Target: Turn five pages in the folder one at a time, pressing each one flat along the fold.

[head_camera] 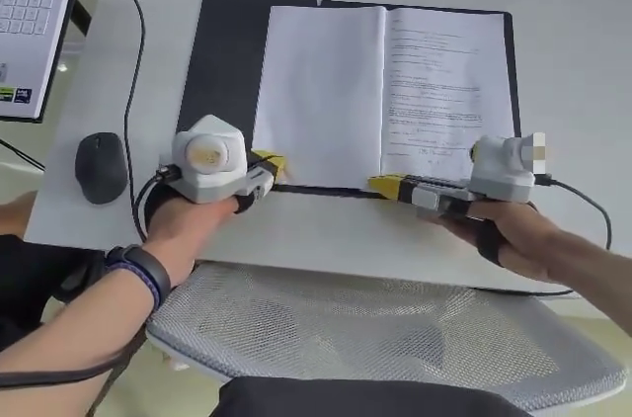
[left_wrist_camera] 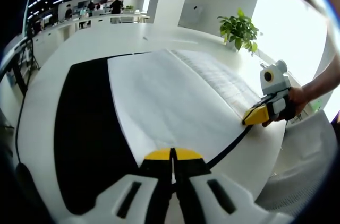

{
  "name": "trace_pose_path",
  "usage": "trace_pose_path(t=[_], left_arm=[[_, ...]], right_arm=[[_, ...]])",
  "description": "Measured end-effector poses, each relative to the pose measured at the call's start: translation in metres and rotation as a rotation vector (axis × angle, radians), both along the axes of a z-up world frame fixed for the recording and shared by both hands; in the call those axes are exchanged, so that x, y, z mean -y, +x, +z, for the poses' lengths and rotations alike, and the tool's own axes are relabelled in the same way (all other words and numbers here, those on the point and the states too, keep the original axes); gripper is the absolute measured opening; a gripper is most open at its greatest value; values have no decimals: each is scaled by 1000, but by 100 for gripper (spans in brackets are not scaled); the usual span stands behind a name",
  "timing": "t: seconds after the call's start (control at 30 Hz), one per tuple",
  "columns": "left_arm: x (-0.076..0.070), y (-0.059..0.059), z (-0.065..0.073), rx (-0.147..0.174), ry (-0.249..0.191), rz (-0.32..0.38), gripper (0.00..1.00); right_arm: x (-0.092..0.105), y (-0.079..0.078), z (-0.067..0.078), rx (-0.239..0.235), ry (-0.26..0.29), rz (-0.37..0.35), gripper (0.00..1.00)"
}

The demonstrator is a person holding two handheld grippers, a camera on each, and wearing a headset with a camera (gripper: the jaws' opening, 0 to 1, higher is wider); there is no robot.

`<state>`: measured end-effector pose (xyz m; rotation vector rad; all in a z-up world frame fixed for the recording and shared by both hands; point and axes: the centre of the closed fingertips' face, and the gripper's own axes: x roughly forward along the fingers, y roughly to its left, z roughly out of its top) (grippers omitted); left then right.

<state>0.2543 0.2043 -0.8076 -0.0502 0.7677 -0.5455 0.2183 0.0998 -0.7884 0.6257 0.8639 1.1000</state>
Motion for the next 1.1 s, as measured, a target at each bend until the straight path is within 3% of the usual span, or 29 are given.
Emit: trace_pose_path(t=[0.2,0.43,0.53,0.67,0.83,1.1], left_arm=[[0,0,0,-5,5,-1,0],[1,0,0,-26,33,-10,0],[1,0,0,-61,40,-3,0],[5,-1,0,-84,76,-24,1],[11,-2,8,-70,96,-48,29],[15,-4,37,-5,102,-70,36]], right_arm=[[1,0,-1,-3,-22,1,0],[6,2,4,-5,-54,-53,0],[14,5,15,11,-37,-94,0],[33,11,31,62,-47,-153,0],[66,19,44,121,-86,-243,6],[119,22,52,206,-234,-341,29]])
